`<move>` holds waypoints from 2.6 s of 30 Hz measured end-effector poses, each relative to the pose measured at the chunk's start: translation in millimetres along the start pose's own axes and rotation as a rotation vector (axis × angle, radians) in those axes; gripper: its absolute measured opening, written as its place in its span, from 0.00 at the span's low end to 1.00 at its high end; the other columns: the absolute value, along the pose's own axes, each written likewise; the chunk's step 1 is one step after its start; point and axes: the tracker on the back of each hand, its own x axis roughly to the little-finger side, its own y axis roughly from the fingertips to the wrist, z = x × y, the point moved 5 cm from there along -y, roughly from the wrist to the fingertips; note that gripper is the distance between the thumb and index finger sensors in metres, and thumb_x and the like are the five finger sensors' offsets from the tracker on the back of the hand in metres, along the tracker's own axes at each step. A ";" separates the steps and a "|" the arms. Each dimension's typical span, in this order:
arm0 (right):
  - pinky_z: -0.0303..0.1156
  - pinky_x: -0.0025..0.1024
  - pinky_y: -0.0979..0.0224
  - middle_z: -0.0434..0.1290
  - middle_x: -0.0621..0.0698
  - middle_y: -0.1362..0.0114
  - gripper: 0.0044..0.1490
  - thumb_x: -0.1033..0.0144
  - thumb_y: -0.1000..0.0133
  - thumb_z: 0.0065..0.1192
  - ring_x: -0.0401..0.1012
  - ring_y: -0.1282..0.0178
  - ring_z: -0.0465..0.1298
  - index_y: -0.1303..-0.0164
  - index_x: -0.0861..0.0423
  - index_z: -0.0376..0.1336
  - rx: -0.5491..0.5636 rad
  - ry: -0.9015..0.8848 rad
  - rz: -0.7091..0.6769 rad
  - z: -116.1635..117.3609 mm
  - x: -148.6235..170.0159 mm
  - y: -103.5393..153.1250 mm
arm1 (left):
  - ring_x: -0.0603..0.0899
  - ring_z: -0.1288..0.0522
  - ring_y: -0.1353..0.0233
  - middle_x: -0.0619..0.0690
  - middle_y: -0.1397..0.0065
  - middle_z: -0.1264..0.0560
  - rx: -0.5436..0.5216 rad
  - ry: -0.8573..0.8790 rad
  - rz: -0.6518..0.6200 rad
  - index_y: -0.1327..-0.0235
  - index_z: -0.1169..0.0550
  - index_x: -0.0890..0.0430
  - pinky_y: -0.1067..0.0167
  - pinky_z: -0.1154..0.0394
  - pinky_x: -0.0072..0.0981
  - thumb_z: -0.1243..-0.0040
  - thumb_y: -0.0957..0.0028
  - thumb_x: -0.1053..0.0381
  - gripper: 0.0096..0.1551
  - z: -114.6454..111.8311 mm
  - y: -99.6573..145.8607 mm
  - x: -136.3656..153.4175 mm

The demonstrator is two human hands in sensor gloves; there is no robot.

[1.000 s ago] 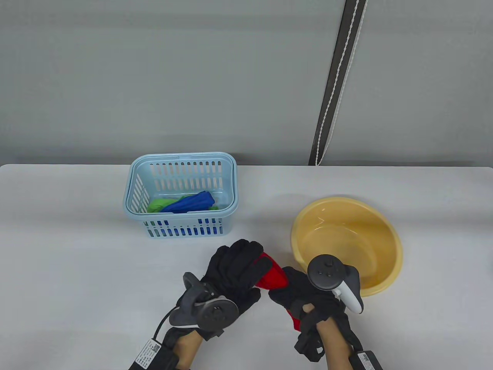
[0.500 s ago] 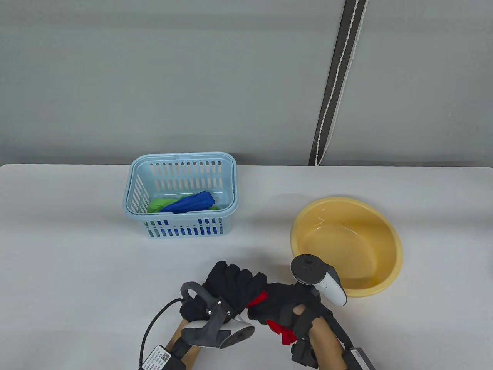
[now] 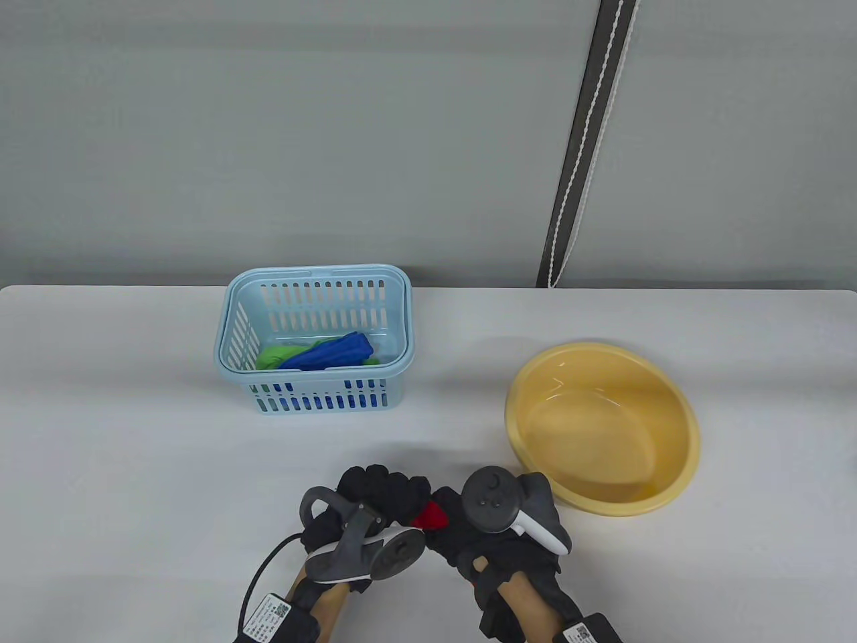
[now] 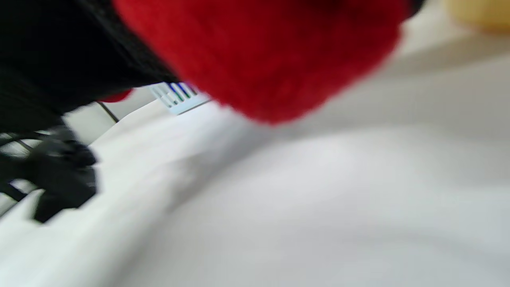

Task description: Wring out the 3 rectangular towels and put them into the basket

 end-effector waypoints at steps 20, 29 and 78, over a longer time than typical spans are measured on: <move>0.77 0.36 0.72 0.80 0.49 0.63 0.25 0.48 0.38 0.63 0.40 0.75 0.79 0.45 0.57 0.67 0.531 0.433 -0.215 -26.0 -19.1 19.9 | 0.51 0.15 0.76 0.43 0.73 0.11 0.376 0.831 0.301 0.58 0.15 0.59 0.75 0.15 0.44 0.26 0.49 0.36 0.27 -18.6 -4.5 23.1; 0.78 0.36 0.72 0.80 0.49 0.63 0.25 0.48 0.38 0.61 0.40 0.75 0.79 0.45 0.57 0.66 0.575 0.424 -0.247 -36.4 -18.9 20.1 | 0.51 0.16 0.77 0.43 0.73 0.12 0.504 1.353 0.274 0.58 0.16 0.60 0.76 0.16 0.43 0.32 0.44 0.35 0.26 -51.6 -4.4 17.6; 0.36 0.79 0.24 0.28 0.64 0.10 0.69 0.33 0.42 0.63 0.67 0.13 0.29 0.14 0.47 0.23 0.282 0.346 -0.013 -52.3 31.4 62.1 | 0.69 0.25 0.31 0.58 0.20 0.30 0.029 0.339 0.392 0.21 0.35 0.49 0.37 0.27 0.67 0.31 0.47 0.36 0.44 79.0 -87.5 161.0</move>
